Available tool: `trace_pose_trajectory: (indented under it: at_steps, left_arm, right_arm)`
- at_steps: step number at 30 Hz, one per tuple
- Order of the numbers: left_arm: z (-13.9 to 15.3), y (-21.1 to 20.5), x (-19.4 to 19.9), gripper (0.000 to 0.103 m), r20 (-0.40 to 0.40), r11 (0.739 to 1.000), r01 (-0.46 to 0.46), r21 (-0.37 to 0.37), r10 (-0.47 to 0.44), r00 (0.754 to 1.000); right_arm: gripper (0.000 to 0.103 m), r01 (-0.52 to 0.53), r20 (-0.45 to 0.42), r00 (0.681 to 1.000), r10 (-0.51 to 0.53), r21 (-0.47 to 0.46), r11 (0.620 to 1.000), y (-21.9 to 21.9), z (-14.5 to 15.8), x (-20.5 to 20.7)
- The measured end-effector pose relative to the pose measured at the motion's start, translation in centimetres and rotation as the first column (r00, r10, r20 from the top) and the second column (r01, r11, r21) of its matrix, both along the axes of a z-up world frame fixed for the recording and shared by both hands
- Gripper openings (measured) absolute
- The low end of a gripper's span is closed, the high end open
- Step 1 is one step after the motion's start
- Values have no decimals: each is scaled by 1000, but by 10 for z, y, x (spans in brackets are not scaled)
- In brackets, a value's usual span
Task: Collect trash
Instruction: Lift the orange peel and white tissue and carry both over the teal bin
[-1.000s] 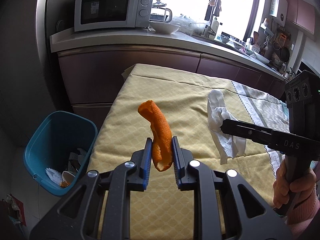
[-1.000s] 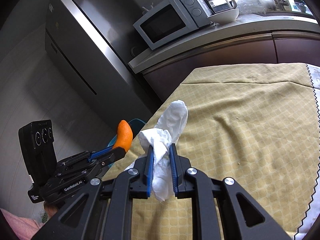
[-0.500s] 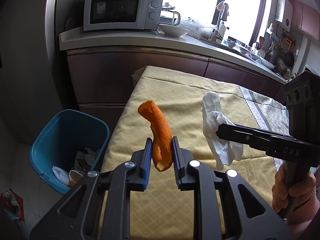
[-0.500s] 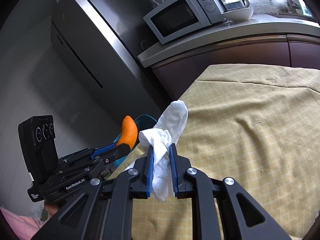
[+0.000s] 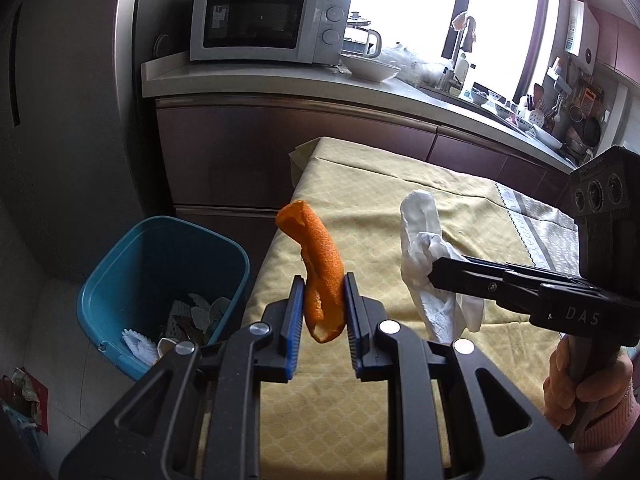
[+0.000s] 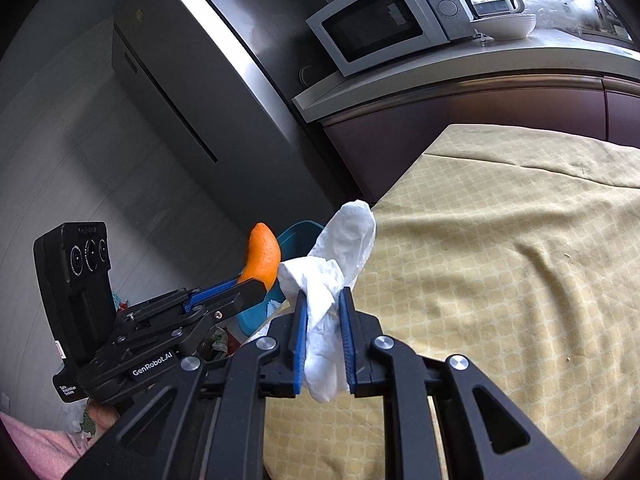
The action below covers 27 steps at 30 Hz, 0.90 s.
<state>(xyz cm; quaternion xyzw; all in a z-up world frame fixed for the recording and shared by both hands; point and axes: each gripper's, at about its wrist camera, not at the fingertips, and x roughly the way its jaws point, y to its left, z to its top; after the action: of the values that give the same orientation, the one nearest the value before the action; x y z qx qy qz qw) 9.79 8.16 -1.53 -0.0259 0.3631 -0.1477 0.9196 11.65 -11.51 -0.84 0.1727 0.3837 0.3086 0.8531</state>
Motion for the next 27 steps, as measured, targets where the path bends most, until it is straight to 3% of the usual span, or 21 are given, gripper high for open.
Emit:
trace_pose_trajectory:
  at_steps: [27]
  left_arm:
    - [-3, 33, 9, 20, -2, 997, -76, -3, 76, 997]
  right_arm:
    - [14, -72, -11, 997, 72, -20, 997, 35, -5, 21]
